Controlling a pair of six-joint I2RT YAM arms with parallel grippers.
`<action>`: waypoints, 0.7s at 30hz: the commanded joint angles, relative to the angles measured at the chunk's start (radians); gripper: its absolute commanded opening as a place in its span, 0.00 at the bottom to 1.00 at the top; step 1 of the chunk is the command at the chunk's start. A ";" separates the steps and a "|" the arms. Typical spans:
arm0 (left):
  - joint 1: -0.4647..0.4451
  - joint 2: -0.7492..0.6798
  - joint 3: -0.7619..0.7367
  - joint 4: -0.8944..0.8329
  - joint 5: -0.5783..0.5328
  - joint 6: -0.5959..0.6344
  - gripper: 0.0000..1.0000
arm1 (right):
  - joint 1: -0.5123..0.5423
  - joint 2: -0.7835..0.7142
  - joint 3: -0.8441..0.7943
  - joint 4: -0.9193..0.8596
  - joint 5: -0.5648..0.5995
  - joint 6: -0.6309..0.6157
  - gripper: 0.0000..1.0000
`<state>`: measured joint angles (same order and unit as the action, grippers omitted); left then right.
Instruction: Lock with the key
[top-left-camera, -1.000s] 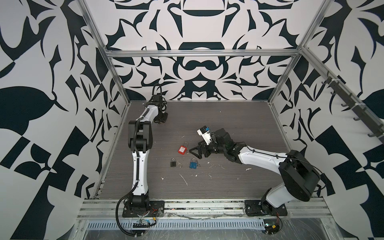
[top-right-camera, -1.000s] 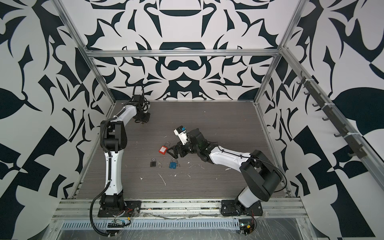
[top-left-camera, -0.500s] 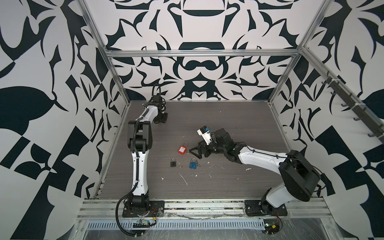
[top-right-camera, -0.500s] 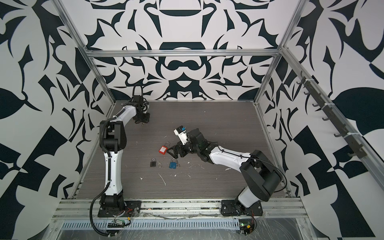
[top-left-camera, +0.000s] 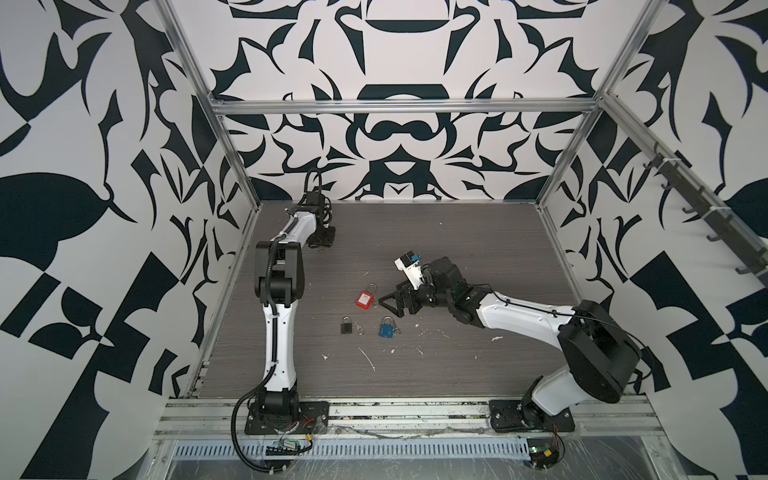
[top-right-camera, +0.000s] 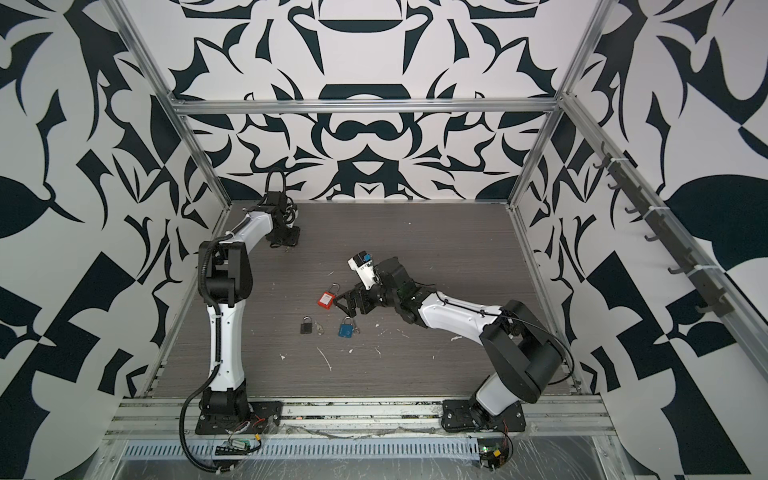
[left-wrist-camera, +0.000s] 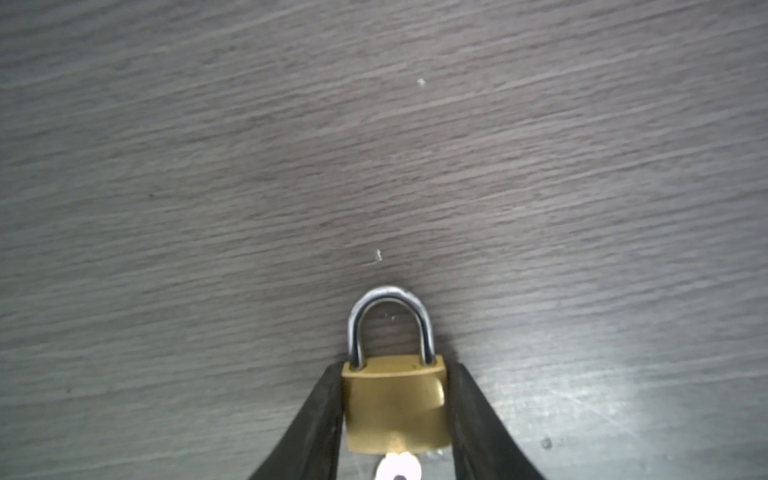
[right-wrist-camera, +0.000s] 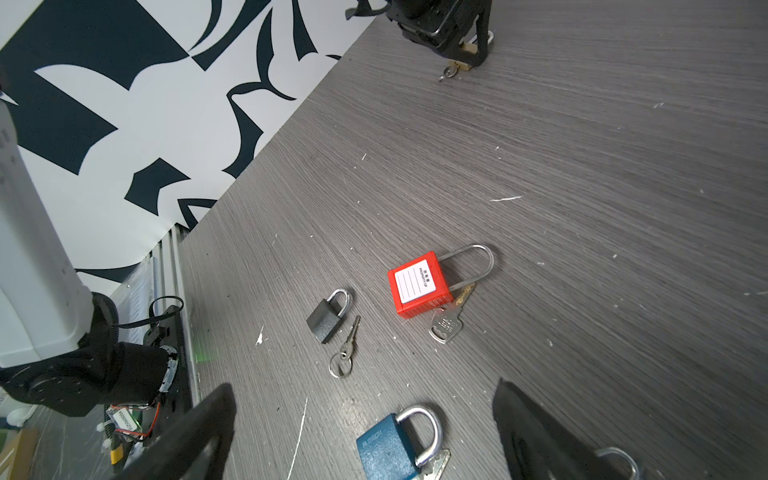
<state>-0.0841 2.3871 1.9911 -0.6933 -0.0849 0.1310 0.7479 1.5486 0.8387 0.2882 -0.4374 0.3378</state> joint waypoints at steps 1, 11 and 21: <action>0.002 0.023 -0.023 -0.098 -0.012 -0.018 0.36 | 0.001 -0.045 0.005 0.029 0.013 0.005 0.98; -0.008 -0.032 -0.059 -0.095 0.033 -0.064 0.07 | -0.001 -0.080 0.009 0.017 0.046 -0.003 0.97; -0.012 -0.390 -0.406 0.342 0.383 -0.529 0.00 | -0.083 -0.218 -0.017 0.016 0.117 0.000 0.96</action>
<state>-0.0921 2.1262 1.6470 -0.5465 0.1570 -0.1471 0.6926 1.3888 0.8314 0.2836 -0.3580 0.3374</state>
